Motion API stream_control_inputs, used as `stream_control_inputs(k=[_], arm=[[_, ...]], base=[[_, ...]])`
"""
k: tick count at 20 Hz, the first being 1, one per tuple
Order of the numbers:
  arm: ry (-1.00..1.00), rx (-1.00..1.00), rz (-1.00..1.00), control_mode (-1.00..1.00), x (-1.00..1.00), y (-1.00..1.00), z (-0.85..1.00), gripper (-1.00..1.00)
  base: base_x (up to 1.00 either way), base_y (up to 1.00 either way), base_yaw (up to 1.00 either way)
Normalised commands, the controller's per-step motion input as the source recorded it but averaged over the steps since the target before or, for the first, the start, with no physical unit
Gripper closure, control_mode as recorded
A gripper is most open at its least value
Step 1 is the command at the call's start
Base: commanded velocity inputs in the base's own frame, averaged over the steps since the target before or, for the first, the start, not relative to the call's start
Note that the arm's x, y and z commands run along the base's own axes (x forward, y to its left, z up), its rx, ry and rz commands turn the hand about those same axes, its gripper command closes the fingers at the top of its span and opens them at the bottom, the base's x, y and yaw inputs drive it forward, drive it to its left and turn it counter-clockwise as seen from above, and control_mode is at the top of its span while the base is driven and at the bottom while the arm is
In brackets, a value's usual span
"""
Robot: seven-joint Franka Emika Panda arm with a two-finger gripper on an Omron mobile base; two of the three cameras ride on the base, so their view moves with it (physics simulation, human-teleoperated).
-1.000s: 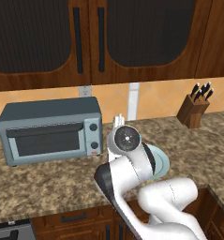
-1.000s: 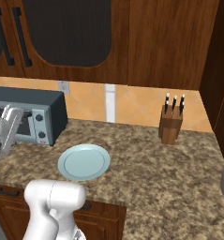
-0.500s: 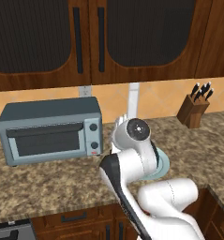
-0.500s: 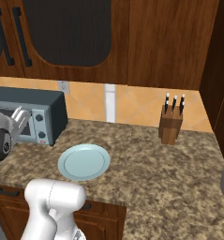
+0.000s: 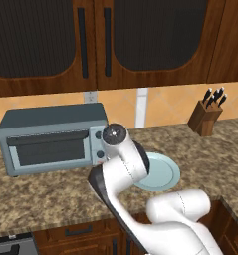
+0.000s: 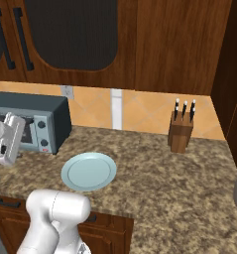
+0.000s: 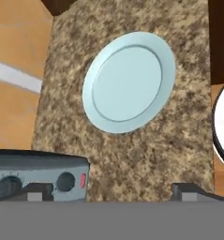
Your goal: Pick up the kebab skewer and baguette bread, and place them inside the toaster oven. Close the toaster oven door and start by setting the timer.
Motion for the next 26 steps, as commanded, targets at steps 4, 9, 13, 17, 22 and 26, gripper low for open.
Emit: stream_control_inputs(k=[4, 9, 13, 17, 22, 26], arm=[[0.47, -0.72, 0.49, -1.00, 0.00, -0.01, 0.00, -1.00], [0.31, -0.69, 0.62, -1.00, 0.00, -0.05, -0.24, -1.00], [0.26, -0.54, 0.65, -1.00, 0.00, -0.35, -0.12, -1.00], [0.40, -0.57, 0.64, -1.00, 0.00, -0.31, -0.09, -1.00], [0.49, -0.53, 0.46, -1.00, 0.07, -0.17, 0.00, -1.00], [0.79, -0.44, 0.25, -1.00, 0.78, 0.00, 0.02, -1.00]], base=[[0.00, 0.00, 0.00], [0.00, 0.00, 0.00], [0.00, 0.00, 0.00], [0.00, 0.00, 0.00], [0.00, 0.00, 0.00], [0.00, 0.00, 0.00]])
